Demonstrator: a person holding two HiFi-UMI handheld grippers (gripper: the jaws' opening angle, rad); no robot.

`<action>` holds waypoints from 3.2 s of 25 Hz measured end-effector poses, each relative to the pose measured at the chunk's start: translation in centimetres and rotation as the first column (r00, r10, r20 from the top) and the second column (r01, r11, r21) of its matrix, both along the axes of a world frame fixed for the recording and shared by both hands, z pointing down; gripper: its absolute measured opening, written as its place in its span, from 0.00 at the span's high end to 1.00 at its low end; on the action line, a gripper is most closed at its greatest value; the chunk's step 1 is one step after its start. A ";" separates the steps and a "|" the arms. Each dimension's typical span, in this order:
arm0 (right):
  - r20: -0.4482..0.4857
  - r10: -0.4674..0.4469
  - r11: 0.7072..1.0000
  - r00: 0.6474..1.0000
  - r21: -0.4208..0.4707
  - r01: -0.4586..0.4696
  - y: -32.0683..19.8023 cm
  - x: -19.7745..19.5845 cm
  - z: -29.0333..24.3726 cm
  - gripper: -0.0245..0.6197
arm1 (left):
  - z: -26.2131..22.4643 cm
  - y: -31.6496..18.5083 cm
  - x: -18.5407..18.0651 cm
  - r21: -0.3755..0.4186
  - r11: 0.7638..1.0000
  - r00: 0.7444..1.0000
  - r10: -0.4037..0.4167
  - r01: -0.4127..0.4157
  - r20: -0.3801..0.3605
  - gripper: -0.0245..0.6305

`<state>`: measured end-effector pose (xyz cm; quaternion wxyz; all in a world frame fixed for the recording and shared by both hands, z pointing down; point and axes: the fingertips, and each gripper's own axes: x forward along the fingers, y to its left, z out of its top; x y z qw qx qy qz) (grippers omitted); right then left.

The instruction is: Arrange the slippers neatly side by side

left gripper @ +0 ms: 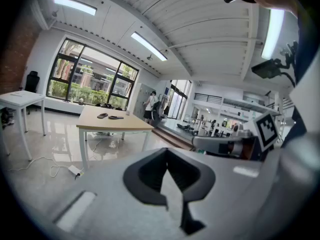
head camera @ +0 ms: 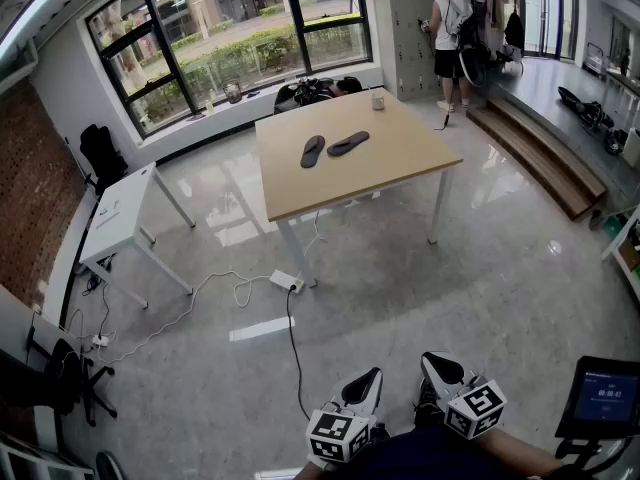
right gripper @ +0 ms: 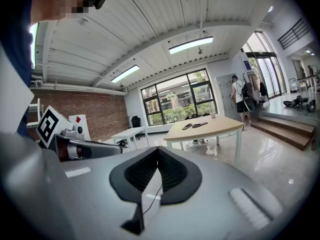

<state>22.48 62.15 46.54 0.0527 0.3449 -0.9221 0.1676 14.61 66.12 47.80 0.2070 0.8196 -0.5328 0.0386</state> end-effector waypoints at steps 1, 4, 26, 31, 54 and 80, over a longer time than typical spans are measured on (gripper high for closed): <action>0.007 -0.003 1.000 1.000 -0.007 0.003 -0.2 -0.1 -0.1 0.95 | 0.0 -0.2 -0.1 -0.007 1.000 1.000 -0.008 0.008 0.002 0.96; 0.012 -0.031 0.999 0.999 -0.017 0.031 -0.4 -0.5 0.0 0.95 | 0.0 -0.5 -0.1 -0.020 0.999 1.000 -0.027 0.027 0.008 0.96; 0.065 -0.179 0.982 0.982 -0.053 0.183 -20.9 7.1 1.3 0.95 | -1.4 -20.5 8.4 -0.031 0.989 0.986 -0.141 0.144 0.085 0.96; 0.079 -0.189 0.980 0.979 -0.049 0.193 -22.6 7.5 1.0 0.95 | -1.8 -22.1 8.6 -0.021 0.987 0.983 -0.157 0.159 0.101 0.96; 0.007 -0.160 0.987 0.987 -0.026 0.160 -30.8 1.6 2.7 0.95 | -0.3 -30.9 2.6 -0.048 0.991 0.991 -0.124 0.126 0.055 0.96; -0.078 -0.130 0.991 0.988 -0.022 0.129 -37.0 -14.4 1.6 0.95 | 1.1 -37.5 -12.6 -0.056 0.995 0.996 -0.082 0.080 -0.028 0.96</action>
